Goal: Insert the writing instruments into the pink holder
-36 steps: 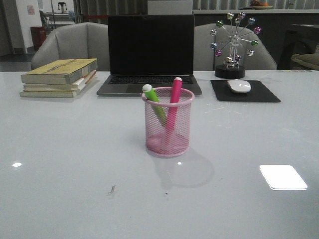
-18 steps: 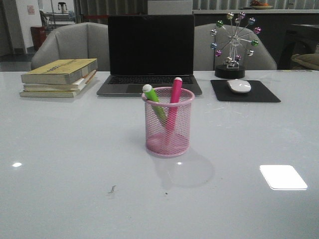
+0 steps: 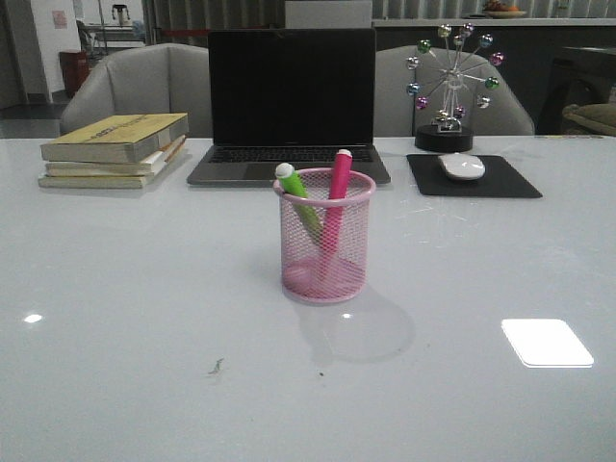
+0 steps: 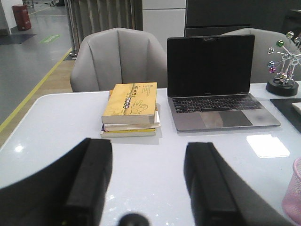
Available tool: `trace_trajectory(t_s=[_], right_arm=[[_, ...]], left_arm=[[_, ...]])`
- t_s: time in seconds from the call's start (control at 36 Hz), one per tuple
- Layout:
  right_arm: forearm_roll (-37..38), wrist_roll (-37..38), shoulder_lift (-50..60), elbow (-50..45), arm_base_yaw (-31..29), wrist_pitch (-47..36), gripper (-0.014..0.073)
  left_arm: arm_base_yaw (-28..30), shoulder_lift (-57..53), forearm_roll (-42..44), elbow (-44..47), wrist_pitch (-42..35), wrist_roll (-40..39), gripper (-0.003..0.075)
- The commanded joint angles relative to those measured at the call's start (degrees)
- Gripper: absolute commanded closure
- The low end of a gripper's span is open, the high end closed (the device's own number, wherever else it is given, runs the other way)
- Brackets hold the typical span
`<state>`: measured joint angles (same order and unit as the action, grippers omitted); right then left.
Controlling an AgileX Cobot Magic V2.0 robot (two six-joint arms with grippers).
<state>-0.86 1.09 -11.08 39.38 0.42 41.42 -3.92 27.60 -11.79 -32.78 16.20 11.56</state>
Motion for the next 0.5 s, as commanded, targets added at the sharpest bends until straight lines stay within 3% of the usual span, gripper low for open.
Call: trace_trajectory(t_s=[0.0, 0.28, 0.47], right_arm=[[0.13, -0.15, -0.81, 1.72, -0.19, -4.50, 0.0545], [-1.80, -0.15, 1.32, 1.30, -0.19, -6.74, 0.0546], [-1.80, -0.15, 10.10, -5.70, -0.19, -16.62, 0.0546]], left_arm=[[-0.31, 0.18, -0.13, -1.63, -5.13, -0.07, 0.0316], [-0.31, 0.18, -0.13, -1.63, -5.13, -0.07, 0.0316], [-0.31, 0.18, -0.13, -1.63, -5.13, -0.07, 0.0316]])
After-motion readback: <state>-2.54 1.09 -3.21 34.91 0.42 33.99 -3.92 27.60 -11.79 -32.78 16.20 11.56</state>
